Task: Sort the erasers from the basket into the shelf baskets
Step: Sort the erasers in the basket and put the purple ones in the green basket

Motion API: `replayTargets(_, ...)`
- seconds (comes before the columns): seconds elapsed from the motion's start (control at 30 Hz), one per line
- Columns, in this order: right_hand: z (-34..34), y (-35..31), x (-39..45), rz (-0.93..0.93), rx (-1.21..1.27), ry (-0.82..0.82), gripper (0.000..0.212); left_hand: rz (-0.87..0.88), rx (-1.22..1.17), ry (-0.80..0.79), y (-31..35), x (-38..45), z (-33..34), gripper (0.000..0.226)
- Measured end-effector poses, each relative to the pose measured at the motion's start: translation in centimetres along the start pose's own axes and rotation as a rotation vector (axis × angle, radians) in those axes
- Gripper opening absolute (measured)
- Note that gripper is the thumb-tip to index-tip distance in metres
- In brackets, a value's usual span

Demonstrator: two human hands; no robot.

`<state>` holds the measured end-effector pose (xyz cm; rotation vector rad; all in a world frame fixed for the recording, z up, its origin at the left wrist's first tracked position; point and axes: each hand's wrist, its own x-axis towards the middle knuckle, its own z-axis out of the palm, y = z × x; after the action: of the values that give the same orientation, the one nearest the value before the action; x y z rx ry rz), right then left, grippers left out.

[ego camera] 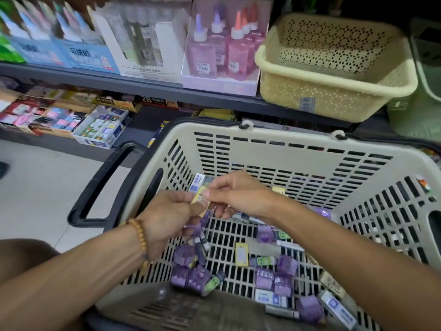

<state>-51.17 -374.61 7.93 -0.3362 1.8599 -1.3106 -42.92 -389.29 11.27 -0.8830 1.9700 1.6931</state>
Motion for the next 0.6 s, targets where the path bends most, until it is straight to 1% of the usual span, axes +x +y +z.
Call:
replayTargets(0.07, -0.2, 0.1, -1.2, -0.001, -0.088, 0.043, 0.012, 0.018, 0.079, -0.026, 0.0, 0.2, 0.1, 0.022)
replayTargets(0.13, -1.0, 0.6, -2.9, 0.018, -0.151, 0.113, 0.014, 0.053, 0.251, -0.047, 0.0, 0.4, 0.2, 0.024)
replayTargets(0.17, -1.6, 0.9, -3.9, 0.030, -0.175, 0.138, 0.016, 0.093, 0.400, -0.049, 0.0, 0.6, 0.2, 0.023)
replayTargets(0.23, -2.5, 1.9, -5.9, 0.045, -0.219, 0.155, 0.020, 0.217, 0.786, -0.083, 0.1, 1.5, 0.3, 0.023)
replayTargets(0.3, -3.1, 2.7, -7.7, 0.045, -0.230, 0.158, 0.021, 0.356, 1.138, -0.218, 0.0, 2.4, 0.9, 0.029)
replayTargets(0.37, -3.3, 3.0, -8.9, 0.024, -0.246, 0.157, 0.018, 0.425, 1.367, -0.410, -0.4, 3.4, 1.7, 0.036)
replayTargets(0.43, -3.5, 2.9, -9.4, -0.017, -0.279, 0.168, 0.020, 0.413, 1.529, -0.559, -1.1, 4.5, 2.6, 0.041)
replayTargets(0.47, -3.5, 2.9, -9.5, -0.038, -0.282, 0.175, 0.022, 0.388, 1.596, -0.607, -1.6, 5.1, 3.0, 0.042)
replayTargets(0.53, -3.6, 2.8, -9.3, -0.069, -0.279, 0.184, 0.026, 0.305, 1.695, -0.666, -2.7, 6.2, 3.5, 0.045)
replayTargets(0.6, -3.7, 2.8, -9.2, -0.091, -0.296, 0.188, 0.032, 0.266, 1.794, -0.705, -3.5, 6.9, 3.8, 0.053)
